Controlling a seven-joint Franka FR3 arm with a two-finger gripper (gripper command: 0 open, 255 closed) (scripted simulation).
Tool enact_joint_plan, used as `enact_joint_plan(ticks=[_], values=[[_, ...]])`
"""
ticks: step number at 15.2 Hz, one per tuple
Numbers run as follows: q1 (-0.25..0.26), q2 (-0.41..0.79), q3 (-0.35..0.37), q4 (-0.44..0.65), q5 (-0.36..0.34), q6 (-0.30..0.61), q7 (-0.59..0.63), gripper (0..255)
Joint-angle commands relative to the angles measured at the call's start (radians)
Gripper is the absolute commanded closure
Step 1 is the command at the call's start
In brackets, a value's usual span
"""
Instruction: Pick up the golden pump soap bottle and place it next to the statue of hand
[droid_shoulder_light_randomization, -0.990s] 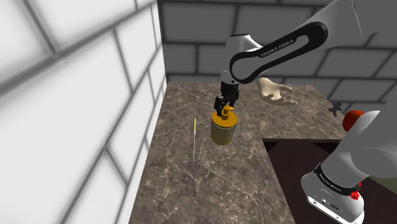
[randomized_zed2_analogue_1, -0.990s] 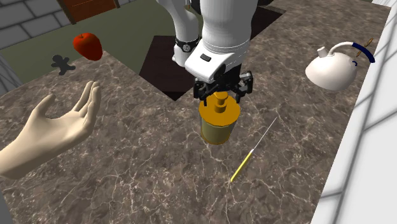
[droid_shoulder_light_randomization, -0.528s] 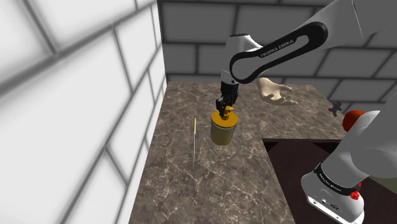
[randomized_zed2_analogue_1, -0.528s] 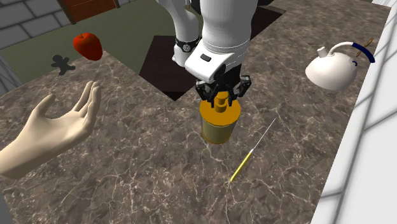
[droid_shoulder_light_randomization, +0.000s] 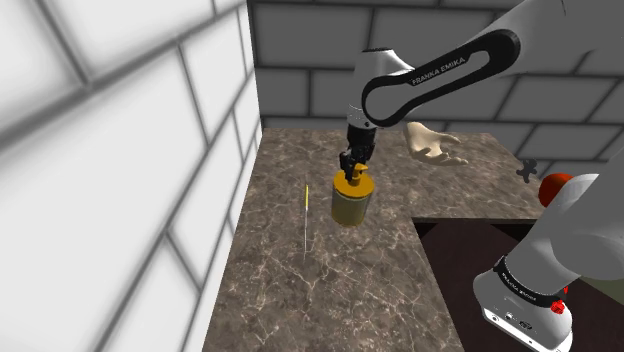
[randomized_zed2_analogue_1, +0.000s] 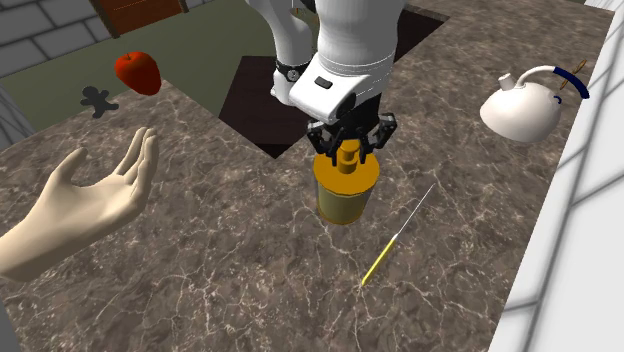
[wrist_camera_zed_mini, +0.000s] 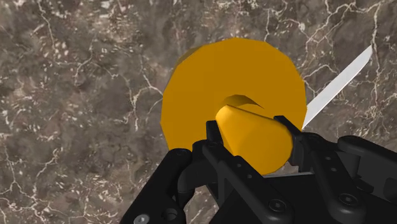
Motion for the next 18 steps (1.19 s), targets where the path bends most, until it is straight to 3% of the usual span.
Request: enact_joint_plan(ticks=[1,18], values=[[0.0,-0.016,0.0,0.01,0.0,-0.026,0.002,255],[-0.003,-0.105,-0.005,0.153,-0.006,-0.257,0.018,255]])
